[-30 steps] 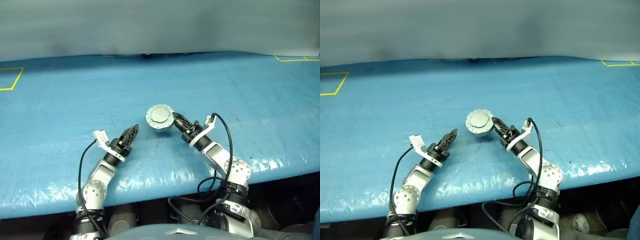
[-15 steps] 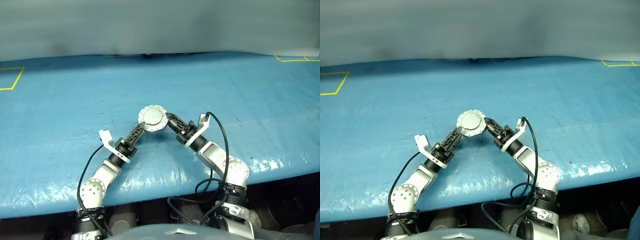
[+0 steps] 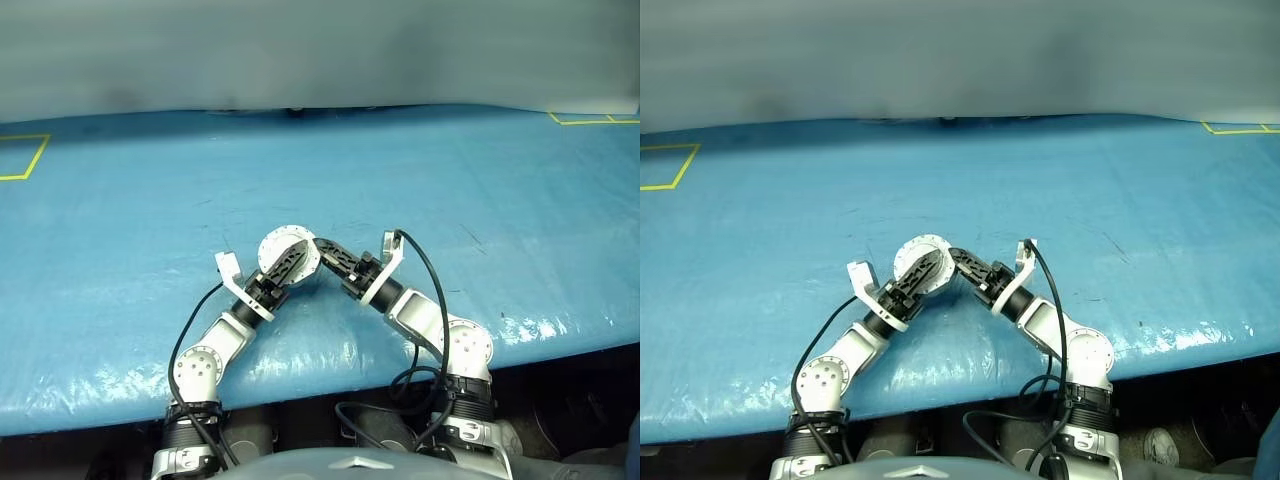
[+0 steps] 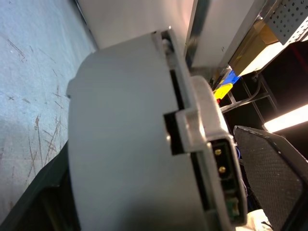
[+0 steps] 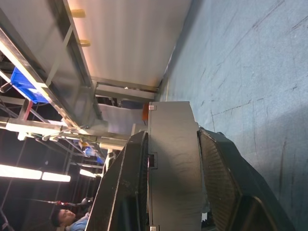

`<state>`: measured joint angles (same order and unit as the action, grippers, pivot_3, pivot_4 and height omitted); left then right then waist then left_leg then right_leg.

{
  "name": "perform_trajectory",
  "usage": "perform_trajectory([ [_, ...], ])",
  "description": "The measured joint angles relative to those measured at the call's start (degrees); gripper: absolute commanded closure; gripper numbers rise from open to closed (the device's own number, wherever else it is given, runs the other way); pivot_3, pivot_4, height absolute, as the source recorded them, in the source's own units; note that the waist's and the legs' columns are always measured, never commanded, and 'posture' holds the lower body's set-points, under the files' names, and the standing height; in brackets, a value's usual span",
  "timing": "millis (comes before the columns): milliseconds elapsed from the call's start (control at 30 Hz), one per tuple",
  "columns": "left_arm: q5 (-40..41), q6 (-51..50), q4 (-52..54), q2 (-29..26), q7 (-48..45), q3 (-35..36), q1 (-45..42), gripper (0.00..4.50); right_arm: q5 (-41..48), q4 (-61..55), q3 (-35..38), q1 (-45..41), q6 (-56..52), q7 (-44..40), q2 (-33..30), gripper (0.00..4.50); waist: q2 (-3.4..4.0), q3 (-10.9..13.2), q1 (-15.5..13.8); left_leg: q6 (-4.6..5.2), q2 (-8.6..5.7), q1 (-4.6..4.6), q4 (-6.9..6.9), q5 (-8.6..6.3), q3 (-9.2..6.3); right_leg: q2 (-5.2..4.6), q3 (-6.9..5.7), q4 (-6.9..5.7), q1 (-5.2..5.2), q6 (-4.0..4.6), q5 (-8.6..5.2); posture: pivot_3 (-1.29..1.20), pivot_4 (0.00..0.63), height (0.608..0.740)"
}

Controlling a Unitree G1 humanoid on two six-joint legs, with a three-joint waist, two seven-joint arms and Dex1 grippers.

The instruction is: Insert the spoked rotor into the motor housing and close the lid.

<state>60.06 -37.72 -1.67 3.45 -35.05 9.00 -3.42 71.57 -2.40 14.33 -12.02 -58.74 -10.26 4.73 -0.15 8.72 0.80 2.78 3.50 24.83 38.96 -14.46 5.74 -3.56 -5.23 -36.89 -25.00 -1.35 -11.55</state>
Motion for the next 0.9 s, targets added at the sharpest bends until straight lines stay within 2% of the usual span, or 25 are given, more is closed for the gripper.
perform_trajectory([
  [100, 0.8, 0.5, -0.4, 0.2, 0.0, 0.5, 0.0, 1.86, -0.2, 0.1, -0.3, 0.0, 1.0, 0.0, 0.0, 3.23, 0.0, 0.0, 0.0, 0.0, 0.0, 0.01, 0.01, 0.0, -0.01, 0.0, 0.0, 0.0, -0.01, 0.0, 0.0, 0.0, 0.15, 0.74],
  [233, 1.8, 0.4, -0.5, 0.2, 1.4, 0.9, 0.0, 1.89, -1.0, 0.6, -1.1, -0.3, 2.6, 0.2, -0.1, 3.23, 0.0, 0.0, 0.0, 0.01, 0.0, 0.01, 0.02, 0.0, -0.01, 0.0, 0.0, 0.0, 0.0, 0.0, 0.0, 0.0, 0.15, 0.74],
  [433, 1.8, 1.3, -1.4, 0.5, 4.3, 2.5, 0.4, 1.89, -4.0, 2.0, -0.5, -1.0, 8.4, 0.7, 0.1, 1.35, -0.01, 0.0, 0.0, 0.02, -0.01, 0.01, 0.06, -0.01, -0.01, 0.0, 0.01, -0.01, 0.01, -0.03, 0.02, 0.0, 0.15, 0.74],
  [700, 0.0, 11.1, -5.2, 0.6, 10.8, 6.5, -3.8, 1.89, -10.5, 2.0, 0.7, -2.8, 17.4, 0.9, 0.2, 1.35, -0.02, 0.0, -0.1, 0.02, -0.02, 0.02, 0.13, -0.01, -0.01, 0.03, -0.01, -0.02, 0.04, -0.02, 0.05, 0.0, 0.15, 0.74],
  [900, -4.2, 23.3, -12.5, 3.2, 18.5, 12.4, -16.1, 1.89, -10.6, -0.3, 0.7, -1.0, 17.5, 0.0, -1.2, 1.35, -0.09, 0.0, -0.7, 0.11, -0.35, 0.03, 0.19, -0.06, -0.07, 0.0, -0.04, 0.09, 0.19, 0.13, 0.27, 0.0, 0.15, 0.74],
])
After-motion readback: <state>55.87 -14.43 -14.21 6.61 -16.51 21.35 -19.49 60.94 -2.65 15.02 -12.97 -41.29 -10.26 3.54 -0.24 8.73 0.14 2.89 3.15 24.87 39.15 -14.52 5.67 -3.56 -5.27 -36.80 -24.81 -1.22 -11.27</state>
